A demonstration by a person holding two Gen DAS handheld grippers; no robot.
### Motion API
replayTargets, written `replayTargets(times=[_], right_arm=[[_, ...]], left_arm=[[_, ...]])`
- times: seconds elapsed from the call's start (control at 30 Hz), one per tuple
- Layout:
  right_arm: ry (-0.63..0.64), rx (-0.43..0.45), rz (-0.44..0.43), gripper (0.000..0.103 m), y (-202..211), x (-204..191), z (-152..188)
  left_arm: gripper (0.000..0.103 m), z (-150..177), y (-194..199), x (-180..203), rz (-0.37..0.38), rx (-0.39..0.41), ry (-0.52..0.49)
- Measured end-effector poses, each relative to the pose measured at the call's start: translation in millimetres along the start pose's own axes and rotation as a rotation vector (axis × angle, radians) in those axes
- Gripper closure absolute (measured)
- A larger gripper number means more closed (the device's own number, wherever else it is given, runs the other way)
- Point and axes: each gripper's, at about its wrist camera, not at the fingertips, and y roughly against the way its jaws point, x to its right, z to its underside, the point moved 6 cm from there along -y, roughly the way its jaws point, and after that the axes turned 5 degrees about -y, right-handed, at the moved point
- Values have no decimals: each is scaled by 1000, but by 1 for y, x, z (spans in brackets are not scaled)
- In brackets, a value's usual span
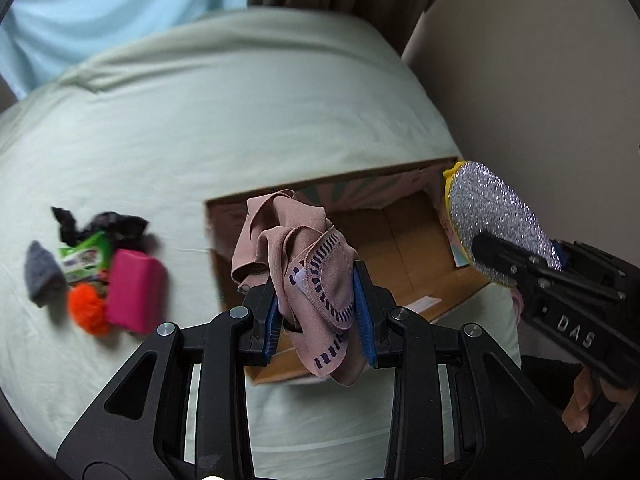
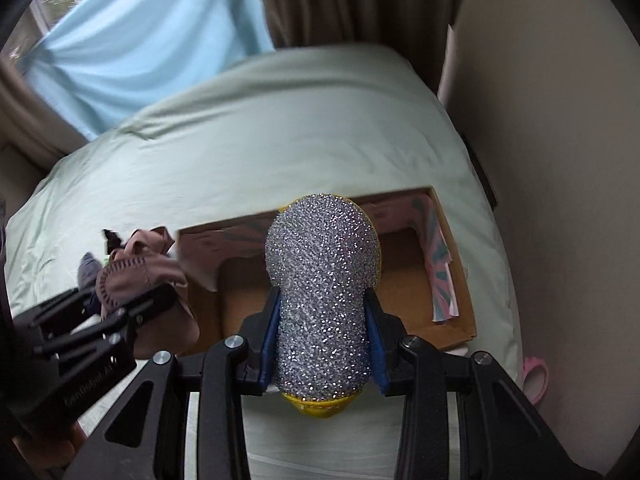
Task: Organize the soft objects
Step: 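Carry the pink mask and glittery pad over the cardboard box with both tools, then open both tools to drop the mask and pad into the box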
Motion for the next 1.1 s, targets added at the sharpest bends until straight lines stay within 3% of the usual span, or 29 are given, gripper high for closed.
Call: replayTargets(times=[0.4,0.6,0.63,0.7,0.73,0.77,0.83,0.93,1.1], right_arm=[[-179,-254,3,66,-104,47,-23],[-207,-324,-16,63,-124,47,-20],[-213,-332,-26,55,-124,45,-20],[-229,-344,-54,36,-127,43,-21],[-237,-339,-67,21,-129,44,-22],[-245,-335,-78,6,-131,45,-22],[-262,-326,-93,1,-131,48,-20],[-283,-300,-96,1,-125,53,-16],[-268,-278,-80,1,-110,59,-11]], left_arm=[[75,-5,-101,8,19,-202,33],[75,-1,-118,13,5,-265,-5],[73,-1,-117,14,7,-270,-14],[52,0,-113,19,-10,-278,-57],[22,0,-111,19,-15,-271,-73],[0,1,-107,20,-23,-260,-88],[0,2,-101,18,-37,-246,-120],[0,1,-94,17,-49,-252,-150],[0,-1,-73,13,-39,-246,-121]])
